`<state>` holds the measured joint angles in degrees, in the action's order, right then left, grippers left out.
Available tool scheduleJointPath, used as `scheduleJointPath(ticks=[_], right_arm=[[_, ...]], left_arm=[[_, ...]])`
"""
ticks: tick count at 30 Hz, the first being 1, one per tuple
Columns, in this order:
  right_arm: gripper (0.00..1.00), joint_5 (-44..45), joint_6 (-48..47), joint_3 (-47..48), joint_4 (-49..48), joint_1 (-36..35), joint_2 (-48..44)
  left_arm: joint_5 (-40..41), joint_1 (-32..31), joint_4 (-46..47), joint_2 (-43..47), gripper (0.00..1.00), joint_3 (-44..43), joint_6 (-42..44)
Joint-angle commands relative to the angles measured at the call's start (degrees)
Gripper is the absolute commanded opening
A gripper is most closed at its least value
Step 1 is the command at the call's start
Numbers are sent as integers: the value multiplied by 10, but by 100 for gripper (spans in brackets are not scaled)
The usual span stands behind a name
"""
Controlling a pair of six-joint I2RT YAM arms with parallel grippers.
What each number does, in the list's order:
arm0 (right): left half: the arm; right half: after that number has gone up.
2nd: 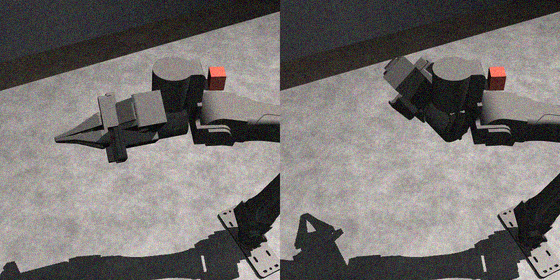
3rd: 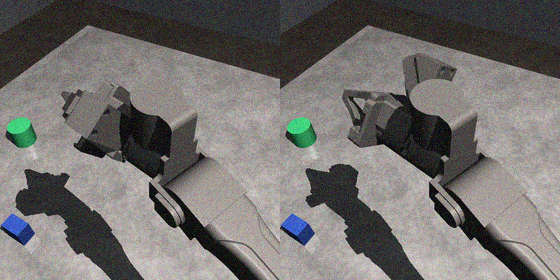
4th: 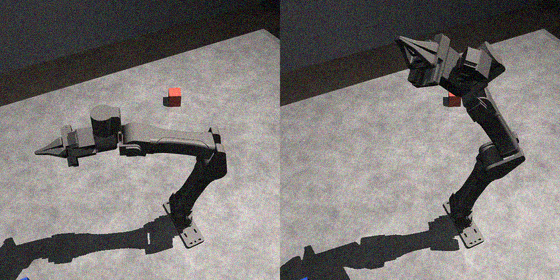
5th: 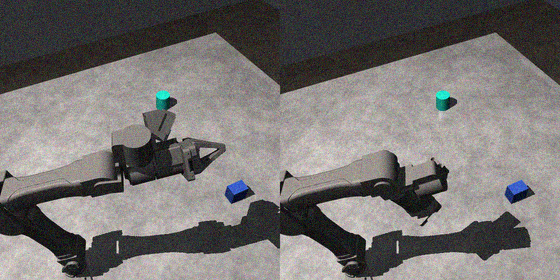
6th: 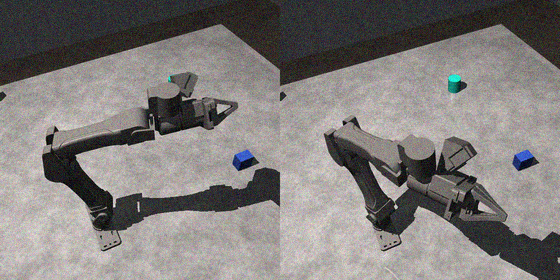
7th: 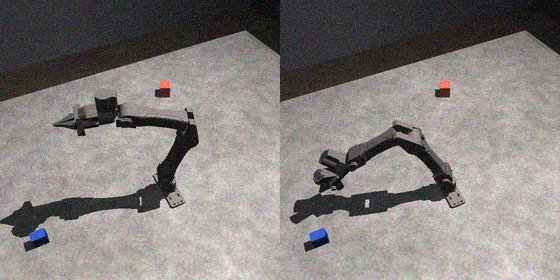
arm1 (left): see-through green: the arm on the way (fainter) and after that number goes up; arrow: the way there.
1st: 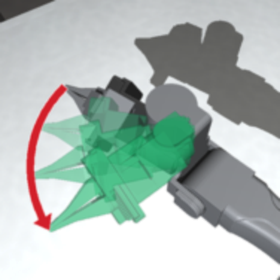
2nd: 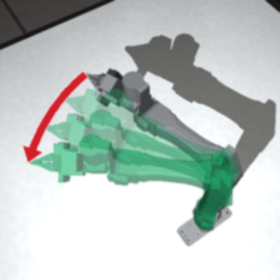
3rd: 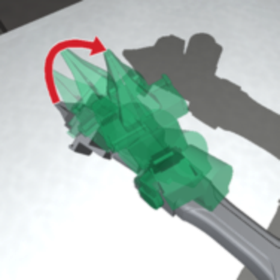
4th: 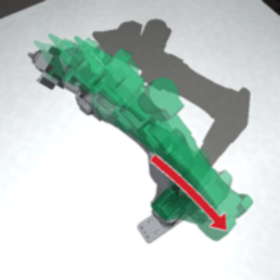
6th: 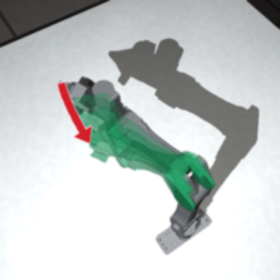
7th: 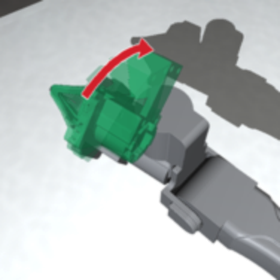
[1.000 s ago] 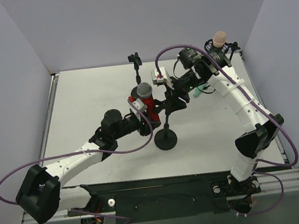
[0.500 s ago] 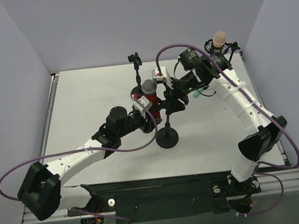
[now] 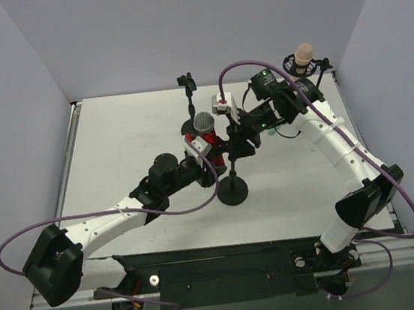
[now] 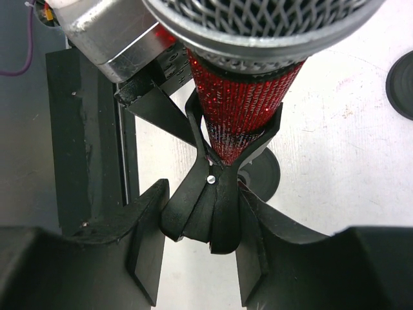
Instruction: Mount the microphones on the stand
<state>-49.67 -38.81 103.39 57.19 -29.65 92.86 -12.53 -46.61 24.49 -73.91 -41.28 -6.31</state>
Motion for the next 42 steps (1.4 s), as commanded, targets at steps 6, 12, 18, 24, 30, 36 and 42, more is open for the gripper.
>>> scheduleJointPath(ticks=[6,12,18,24,30,36,42], right_arm=[[0,46,50,-52,-58,-11,47],[0,50,70,-75,-86,-4,36],[0,33,75,-98,-105,3,29],[0,39,114,-119,-144,10,27],[0,4,110,-132,-142,13,29],[16,-24,84,-135,-125,27,7],[34,-35,58,-138,-110,28,-5]], left_arm=[[-82,-107,-9,49,0,-62,102],[-29,-149,-65,57,0,-83,149],[-50,-156,-19,65,0,-73,121],[-76,-156,28,75,0,-67,89],[-62,-153,28,67,0,-63,83],[2,-129,33,98,2,-21,41],[44,-103,21,145,39,14,15]])
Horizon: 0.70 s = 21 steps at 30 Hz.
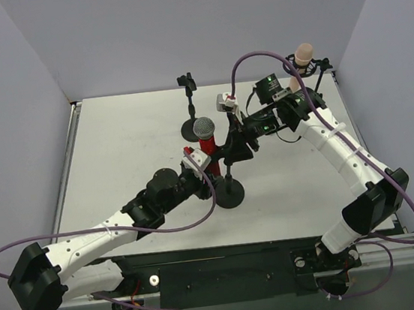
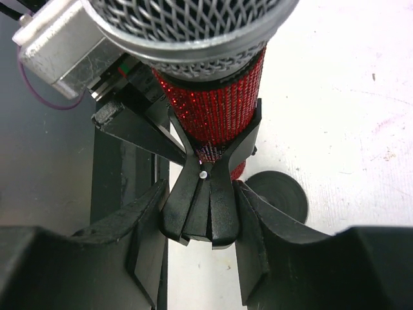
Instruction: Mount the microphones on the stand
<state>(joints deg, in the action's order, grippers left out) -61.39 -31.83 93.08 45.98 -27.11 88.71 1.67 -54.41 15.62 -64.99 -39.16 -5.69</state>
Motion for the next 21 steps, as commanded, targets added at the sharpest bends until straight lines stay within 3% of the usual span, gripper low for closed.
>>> scheduleJointPath(ticks=[1,4,10,11,21], right_arm=[[36,81,-14,-36,3,4,38],[42,72,-17,-37,7,3,39],[50,54,-22,-39,10,3,40],[51,51,-21,-39,10,3,40],[77,36,-39,-58,10,5,28]], left_arm=[[-97,-24,108,63,43,-7,6],[-91,-23,95,69,54,-5,5],[-89,-20,93,74,62,3,0],[-89,-20,94,76,68,5,-2],[-89,-13,91,106,70,25,-12]])
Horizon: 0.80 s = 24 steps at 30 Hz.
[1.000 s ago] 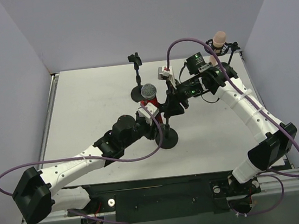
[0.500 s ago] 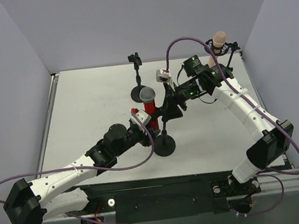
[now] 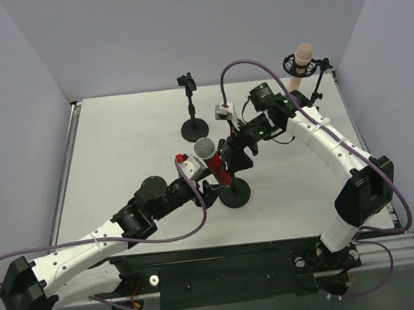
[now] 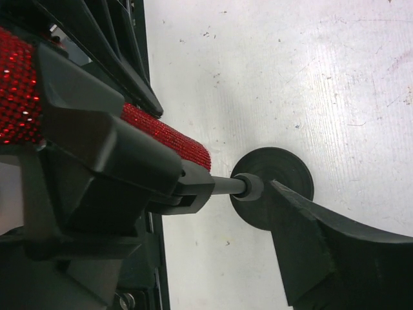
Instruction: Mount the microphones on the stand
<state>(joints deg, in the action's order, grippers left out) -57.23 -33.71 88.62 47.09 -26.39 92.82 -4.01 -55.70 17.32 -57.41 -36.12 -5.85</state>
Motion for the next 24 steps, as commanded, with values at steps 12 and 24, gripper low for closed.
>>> scheduleJointPath(ticks=[12,24], right_arm=[[90,-31,-94,-42,26,41,-41],[92,-69,-314,-99,114,88,-59]], left_arm=[[-35,10,68,61,70,3,-27],[-10,11,83,94,70,60,-30]])
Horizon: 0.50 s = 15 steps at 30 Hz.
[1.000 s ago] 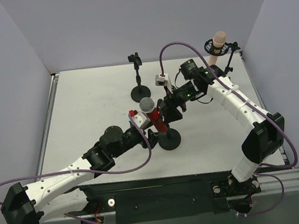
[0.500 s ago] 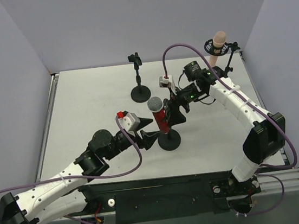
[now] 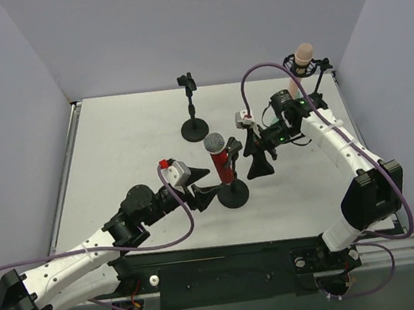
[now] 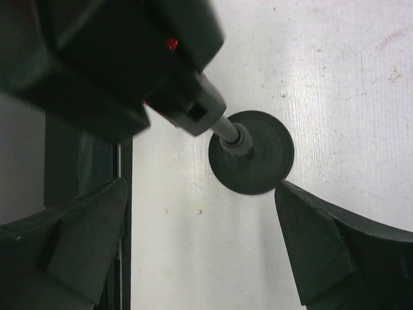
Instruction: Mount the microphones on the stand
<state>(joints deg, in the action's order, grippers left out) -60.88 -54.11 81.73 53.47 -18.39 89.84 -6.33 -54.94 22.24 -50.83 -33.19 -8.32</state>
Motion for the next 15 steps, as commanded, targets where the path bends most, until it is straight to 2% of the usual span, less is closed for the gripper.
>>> scheduleJointPath(ticks=[1,5,10,15], right_arm=[[93,-33,-126,-35,50,9,-27],[99,-11,-186,-58,61,6,-6],[99,-31,-227,-69,58,14,9],[93,-49,-241,-69,52,10,17]], left_arm=[[24,4,34,41,71,44,-8],[73,4,35,94,76,102,-41],[119,5,76,163,80,197,-102],[112,4,155,149,81,266,-79]])
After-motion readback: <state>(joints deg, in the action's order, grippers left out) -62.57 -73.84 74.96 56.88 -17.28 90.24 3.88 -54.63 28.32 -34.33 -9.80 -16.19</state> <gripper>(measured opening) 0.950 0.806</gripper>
